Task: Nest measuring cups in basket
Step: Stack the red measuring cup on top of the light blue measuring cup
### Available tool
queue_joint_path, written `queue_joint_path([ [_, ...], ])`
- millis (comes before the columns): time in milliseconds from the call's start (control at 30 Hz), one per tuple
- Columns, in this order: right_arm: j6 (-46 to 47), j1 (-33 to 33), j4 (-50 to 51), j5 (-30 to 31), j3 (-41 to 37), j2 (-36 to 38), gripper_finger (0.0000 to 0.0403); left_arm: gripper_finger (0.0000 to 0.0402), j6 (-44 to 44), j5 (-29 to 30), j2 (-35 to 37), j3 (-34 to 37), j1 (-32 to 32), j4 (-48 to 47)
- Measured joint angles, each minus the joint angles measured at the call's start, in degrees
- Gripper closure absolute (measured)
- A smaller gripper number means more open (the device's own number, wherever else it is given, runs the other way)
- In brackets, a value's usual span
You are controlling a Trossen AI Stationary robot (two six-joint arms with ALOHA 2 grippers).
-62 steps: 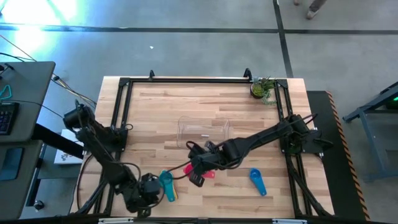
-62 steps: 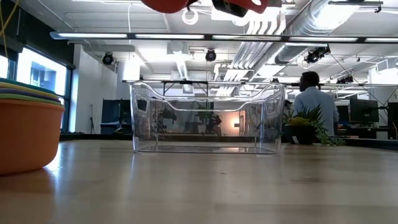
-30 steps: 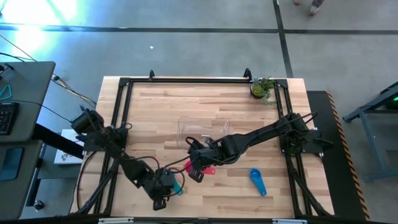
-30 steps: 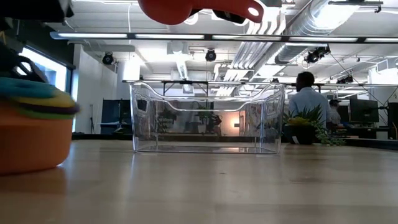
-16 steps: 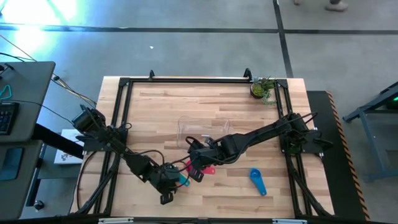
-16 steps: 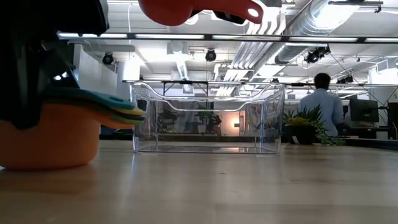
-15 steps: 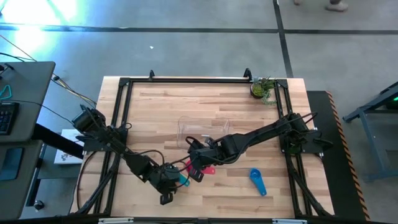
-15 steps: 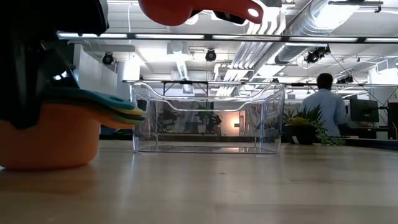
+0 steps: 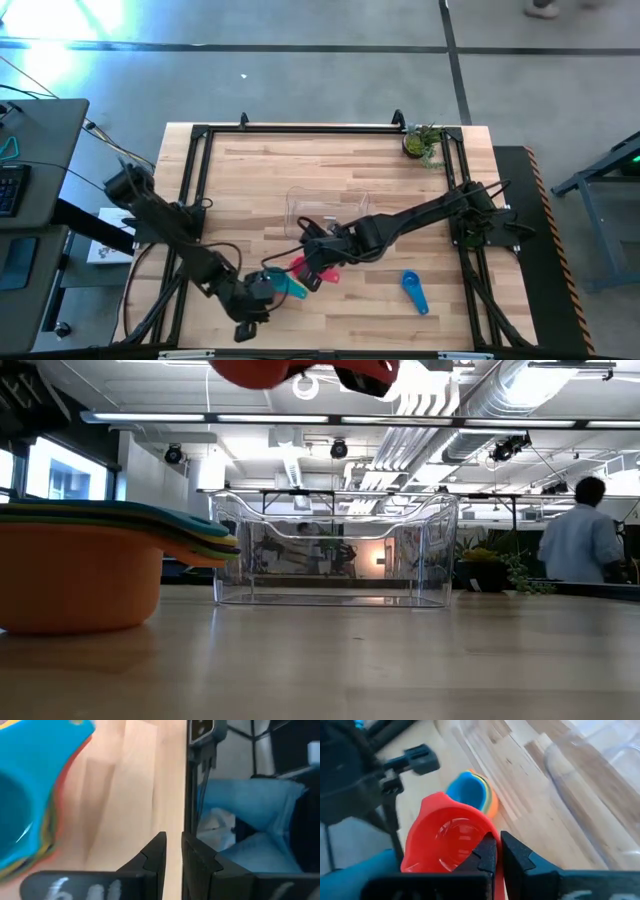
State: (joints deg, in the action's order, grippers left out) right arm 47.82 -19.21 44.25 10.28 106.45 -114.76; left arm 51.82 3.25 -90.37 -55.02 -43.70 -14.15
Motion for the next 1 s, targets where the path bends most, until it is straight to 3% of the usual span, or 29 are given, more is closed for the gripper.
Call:
queue_joint_path([
  [367, 0.42, -0.32, -12.88, 3.36, 0.09, -0.51, 0.0398, 0.0351, 3.95, 7.59, 13.9, 0.02, -2.54, -23.82],
  [533, 3.24, -0.24, -15.17, 5.79, 0.09, -2.19, 0.0398, 0.0351, 4.56, 8.29, 18.78, 0.02, -2.54, -33.16],
  [733, 4.58, 0.84, -19.6, 5.31, 0.09, -3.98, 0.0398, 0.0351, 4.54, 8.47, 23.6, 0.02, -2.54, -40.06],
  [1000, -2.71, 2.75, -33.39, 1.96, 0.07, -4.07, 0.0398, 0.0351, 4.91, 8.49, 29.17, 0.02, -2.54, -44.41],
])
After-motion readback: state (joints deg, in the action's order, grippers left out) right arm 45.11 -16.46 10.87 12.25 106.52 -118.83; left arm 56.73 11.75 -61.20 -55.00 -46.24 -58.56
